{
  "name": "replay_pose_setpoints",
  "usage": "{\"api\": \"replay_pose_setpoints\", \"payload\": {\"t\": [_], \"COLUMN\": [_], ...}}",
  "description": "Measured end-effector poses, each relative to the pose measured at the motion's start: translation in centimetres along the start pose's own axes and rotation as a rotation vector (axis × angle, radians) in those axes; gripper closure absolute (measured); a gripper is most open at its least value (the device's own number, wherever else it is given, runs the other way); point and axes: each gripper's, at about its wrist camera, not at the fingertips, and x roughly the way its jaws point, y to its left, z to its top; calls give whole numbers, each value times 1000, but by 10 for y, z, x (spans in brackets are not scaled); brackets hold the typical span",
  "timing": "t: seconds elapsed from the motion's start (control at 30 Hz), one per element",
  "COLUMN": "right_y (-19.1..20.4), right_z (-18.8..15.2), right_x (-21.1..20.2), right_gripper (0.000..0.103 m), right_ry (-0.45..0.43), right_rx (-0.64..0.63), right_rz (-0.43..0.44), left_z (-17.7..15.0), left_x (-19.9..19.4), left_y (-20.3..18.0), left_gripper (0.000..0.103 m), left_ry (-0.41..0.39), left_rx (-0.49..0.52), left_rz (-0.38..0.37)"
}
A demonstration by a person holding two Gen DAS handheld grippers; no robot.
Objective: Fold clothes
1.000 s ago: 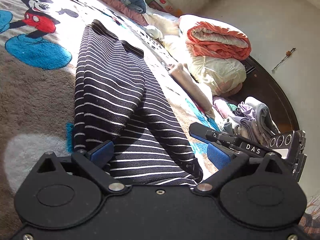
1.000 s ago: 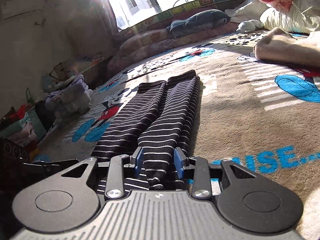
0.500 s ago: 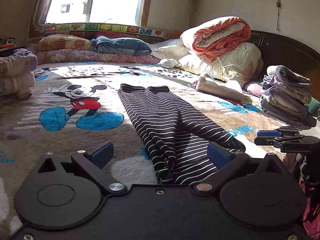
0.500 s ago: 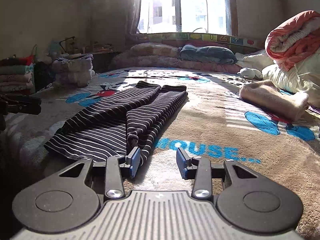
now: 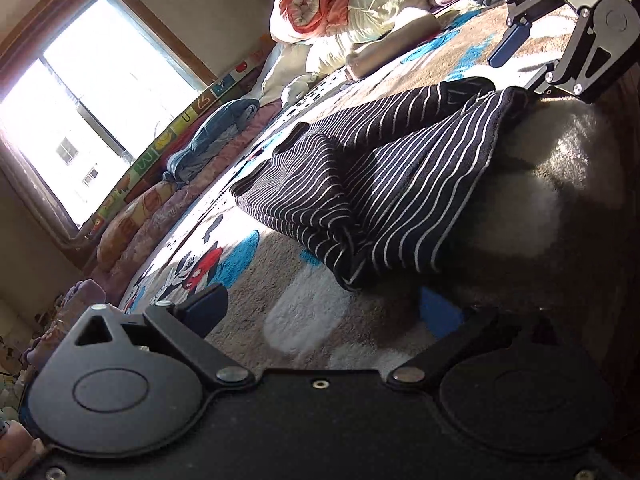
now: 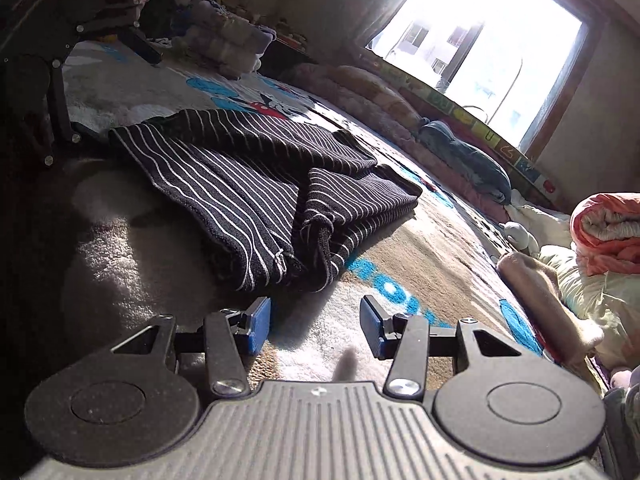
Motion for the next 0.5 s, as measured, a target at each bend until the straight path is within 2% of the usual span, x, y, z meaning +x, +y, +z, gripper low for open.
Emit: {"api": "replay_pose_setpoints", "payload": {"t": [0.1, 0.27, 0.33, 0.4, 0.47, 0.5], "right_y": [2, 2, 2, 1, -1, -1], "right_z": [3, 9, 12, 13, 12, 12], "right_x": [7, 17, 20, 21, 20, 19], "right_gripper": [54, 54, 55, 58, 61, 62], "right_ry": [-23, -48, -57, -64, -64, -66], "right_rx": [-17, -17, -23, -22, -21, -23], "right_rz": [-7, -23, -25, -17, -1, 6], "left_z": [3, 10, 13, 15, 15, 14], "left_x": [9, 20, 21, 19, 16, 15], "left_y": [-4, -2, -2, -3, -5, -6], "left_gripper": [0, 0, 5, 29, 47, 51], "left_ry": [-35, -91, -100, -84, -55, -51], "left_rx": [50, 45, 57, 88, 117, 127], "left_rz": [26, 30, 26, -2, -40, -47]}}
